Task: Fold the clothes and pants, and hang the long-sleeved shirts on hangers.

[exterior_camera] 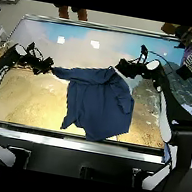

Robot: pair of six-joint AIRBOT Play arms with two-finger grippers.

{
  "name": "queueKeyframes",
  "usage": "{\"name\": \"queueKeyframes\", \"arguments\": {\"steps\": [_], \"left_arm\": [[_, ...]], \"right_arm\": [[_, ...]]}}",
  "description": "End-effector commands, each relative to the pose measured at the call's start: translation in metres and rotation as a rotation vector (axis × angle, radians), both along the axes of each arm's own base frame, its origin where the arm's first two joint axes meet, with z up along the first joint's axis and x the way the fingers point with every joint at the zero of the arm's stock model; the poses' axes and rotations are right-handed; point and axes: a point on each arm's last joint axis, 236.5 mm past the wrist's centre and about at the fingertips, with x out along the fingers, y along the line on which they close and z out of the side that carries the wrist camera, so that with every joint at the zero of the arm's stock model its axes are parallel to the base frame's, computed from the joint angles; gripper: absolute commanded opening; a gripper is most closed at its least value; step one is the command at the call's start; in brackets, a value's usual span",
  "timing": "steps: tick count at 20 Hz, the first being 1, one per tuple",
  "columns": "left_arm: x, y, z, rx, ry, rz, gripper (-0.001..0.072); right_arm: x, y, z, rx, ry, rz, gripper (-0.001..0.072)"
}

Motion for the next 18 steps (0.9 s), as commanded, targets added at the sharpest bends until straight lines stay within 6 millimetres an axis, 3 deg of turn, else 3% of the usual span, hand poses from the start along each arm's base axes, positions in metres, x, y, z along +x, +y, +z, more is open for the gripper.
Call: {"name": "queueKeyframes", "arguments": {"steps": [1, 5, 7, 9, 13, 16, 18], "left_arm": [[0.0, -0.004, 0.0, -0.022, 0.007, -0.001, 0.0013], [-0.011, -0.004, 0.011, -0.029, 0.043, -0.058, 0.0013], [-0.016, -0.005, 0.017, -0.029, 0.053, -0.096, 0.0013], [-0.021, -0.007, 0.02, -0.034, 0.07, -0.112, 0.0013], [-0.032, -0.01, 0.02, -0.044, 0.111, -0.135, 0.0013], [-0.037, -0.011, 0.019, -0.049, 0.131, -0.146, 0.0013], [-0.038, -0.011, 0.019, -0.05, 0.135, -0.148, 0.0013]], "right_arm": [[-0.027, -0.03, 0.019, 0.007, 0.088, 0.04, 0.0435], [-0.108, -0.138, 0.036, -0.179, 0.267, 0.136, 0.0435], [-0.145, -0.168, 0.037, -0.163, 0.336, 0.089, 0.0441], [-0.195, -0.169, 0.017, -0.125, 0.436, 0.059, 0.053], [-0.293, -0.134, -0.041, -0.074, 0.606, 0.029, 0.0542], [-0.337, -0.112, -0.065, -0.055, 0.659, -0.003, 0.0545], [-0.355, -0.102, -0.078, -0.065, 0.682, -0.019, 0.0546]]}}
